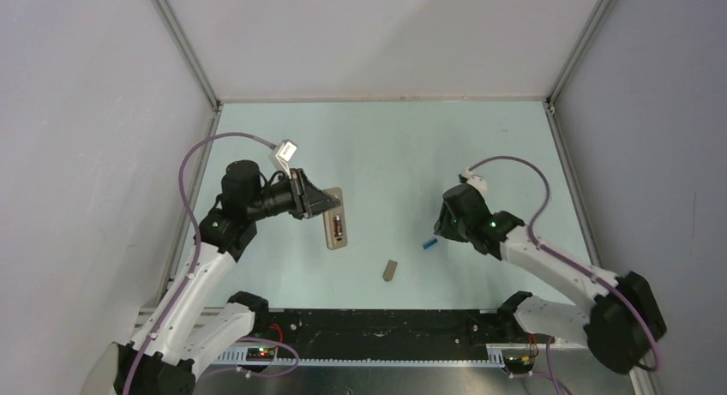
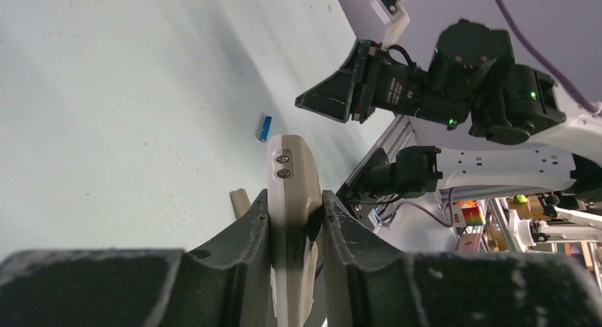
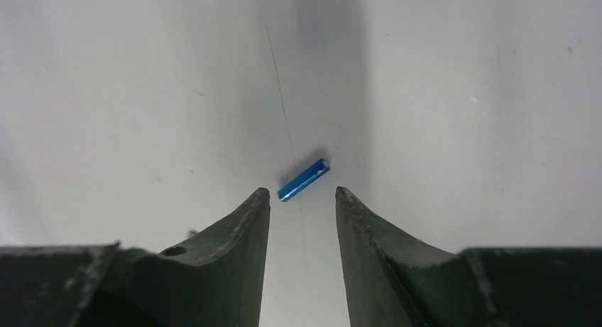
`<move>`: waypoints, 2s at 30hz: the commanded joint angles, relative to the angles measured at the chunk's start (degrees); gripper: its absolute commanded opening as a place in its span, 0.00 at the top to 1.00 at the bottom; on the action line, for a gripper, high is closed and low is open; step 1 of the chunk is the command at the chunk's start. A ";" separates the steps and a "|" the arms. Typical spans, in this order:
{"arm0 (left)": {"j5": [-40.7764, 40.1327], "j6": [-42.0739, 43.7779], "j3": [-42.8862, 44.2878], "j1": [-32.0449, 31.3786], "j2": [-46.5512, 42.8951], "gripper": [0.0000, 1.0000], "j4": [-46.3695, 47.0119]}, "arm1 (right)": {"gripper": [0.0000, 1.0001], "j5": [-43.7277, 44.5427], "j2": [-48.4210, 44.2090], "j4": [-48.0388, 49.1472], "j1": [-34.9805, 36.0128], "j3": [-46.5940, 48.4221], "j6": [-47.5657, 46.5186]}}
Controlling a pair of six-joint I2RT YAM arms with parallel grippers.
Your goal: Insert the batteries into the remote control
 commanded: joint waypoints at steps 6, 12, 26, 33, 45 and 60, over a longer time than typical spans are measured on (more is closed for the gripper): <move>1.01 0.96 -1.70 -0.31 2.66 1.00 2.91 | 0.65 -8.87 23.10 1.34 -2.33 12.68 -27.24; 0.99 0.67 -2.80 -0.33 2.57 1.00 2.94 | 0.74 -7.23 30.71 0.39 -1.96 18.95 -28.75; 1.46 1.70 -3.80 -0.29 3.41 1.00 3.02 | 0.80 -7.87 34.98 -6.75 -2.61 19.57 -26.45; 1.24 1.64 -5.25 -0.29 1.54 1.00 3.00 | 0.82 -11.42 33.70 -11.87 -2.43 19.49 -23.81; 1.13 1.55 -6.15 -0.31 0.20 1.00 2.99 | 0.68 -12.16 26.47 -13.19 0.54 19.48 -25.47; 0.82 1.50 -6.62 -0.27 -0.59 1.00 2.99 | 0.54 -16.10 33.07 -23.42 7.10 22.43 -51.19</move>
